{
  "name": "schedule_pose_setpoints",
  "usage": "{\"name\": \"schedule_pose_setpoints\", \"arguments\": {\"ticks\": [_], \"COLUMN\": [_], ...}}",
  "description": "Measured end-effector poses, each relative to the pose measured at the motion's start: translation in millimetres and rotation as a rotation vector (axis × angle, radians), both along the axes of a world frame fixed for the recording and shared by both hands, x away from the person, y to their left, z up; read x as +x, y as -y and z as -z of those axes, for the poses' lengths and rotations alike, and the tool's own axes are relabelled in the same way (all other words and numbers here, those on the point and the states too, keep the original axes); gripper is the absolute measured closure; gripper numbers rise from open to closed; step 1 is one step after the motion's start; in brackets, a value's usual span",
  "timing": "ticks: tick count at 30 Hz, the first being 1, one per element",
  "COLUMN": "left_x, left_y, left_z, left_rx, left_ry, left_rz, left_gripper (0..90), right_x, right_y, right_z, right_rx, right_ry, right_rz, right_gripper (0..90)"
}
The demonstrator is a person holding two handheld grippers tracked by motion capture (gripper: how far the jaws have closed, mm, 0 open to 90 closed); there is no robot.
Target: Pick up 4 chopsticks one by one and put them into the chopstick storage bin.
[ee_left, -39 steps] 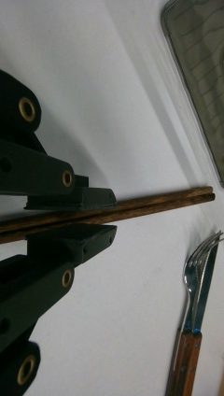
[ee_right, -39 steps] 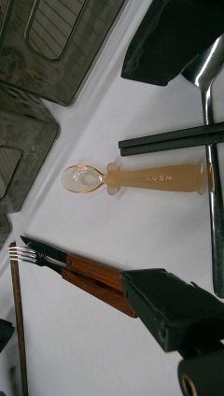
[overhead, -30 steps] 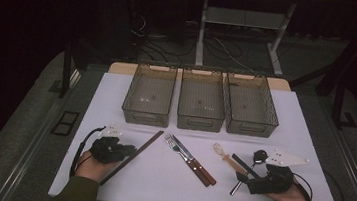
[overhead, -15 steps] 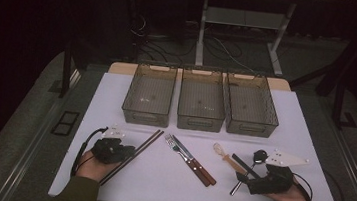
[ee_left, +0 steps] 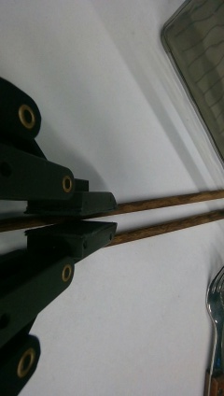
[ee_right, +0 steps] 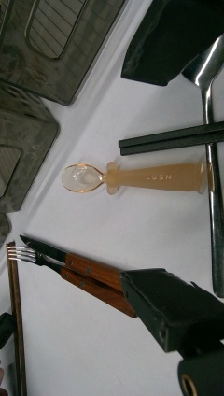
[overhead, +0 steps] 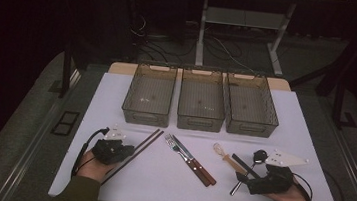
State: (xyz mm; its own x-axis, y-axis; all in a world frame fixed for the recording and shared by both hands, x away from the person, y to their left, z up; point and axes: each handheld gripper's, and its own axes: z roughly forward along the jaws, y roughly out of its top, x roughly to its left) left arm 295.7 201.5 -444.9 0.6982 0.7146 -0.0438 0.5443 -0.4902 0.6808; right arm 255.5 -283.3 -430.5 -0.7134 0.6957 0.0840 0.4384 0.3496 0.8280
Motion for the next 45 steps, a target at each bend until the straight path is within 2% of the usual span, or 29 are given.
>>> {"name": "schedule_pose_setpoints", "arguments": {"ticks": [5,7,9,15,18,21,29,35,38,45], "left_x": [-0.5,0.2,0.8,0.7,1.6,1.9,2.5,0.4,0.5,-1.7], "left_y": [0.5,-0.4,-0.7,0.6,-0.5,-1.9,-5.4,-3.9,-4.2,-3.8], "left_z": [0.6,1.0,0.6,-0.2,-0.6,-3.0,-7.7,-9.7,-11.9,-18.4], "left_rx": [-0.012,-0.032,-0.035,-0.030,-0.041,-0.046,-0.040,-0.039,-0.032,-0.050], "left_ry": [-0.006,-0.021,-0.030,-0.029,-0.039,-0.032,-0.022,-0.028,-0.024,-0.021], "left_rz": [-0.025,-0.043,-0.049,-0.057,-0.059,-0.062,-0.046,-0.038,-0.018,0.003], "left_gripper": [84.5,84.8,85.2,85.4,85.5,85.5,85.5,85.5,85.4,85.5], "right_x": [0.0,0.1,0.5,0.0,0.0,0.3,1.3,2.5,2.4,2.6], "right_y": [-0.2,-0.2,-0.4,-0.4,-0.1,-0.3,-2.8,-7.8,-7.3,-6.0], "right_z": [0.0,0.1,0.3,-0.1,-0.2,0.0,2.0,8.2,7.8,6.4], "right_rx": [-0.001,-0.001,-0.004,0.000,0.001,0.000,0.021,-0.008,-0.005,0.009], "right_ry": [0.002,0.004,0.006,0.005,0.006,0.005,-0.006,-0.029,-0.032,-0.024], "right_rz": [-0.002,-0.005,-0.007,-0.004,-0.005,-0.007,-0.010,-0.034,-0.031,-0.025], "right_gripper": [4.2,4.2,4.2,4.2,4.2,4.2,4.2,4.2,4.2,4.2]}}
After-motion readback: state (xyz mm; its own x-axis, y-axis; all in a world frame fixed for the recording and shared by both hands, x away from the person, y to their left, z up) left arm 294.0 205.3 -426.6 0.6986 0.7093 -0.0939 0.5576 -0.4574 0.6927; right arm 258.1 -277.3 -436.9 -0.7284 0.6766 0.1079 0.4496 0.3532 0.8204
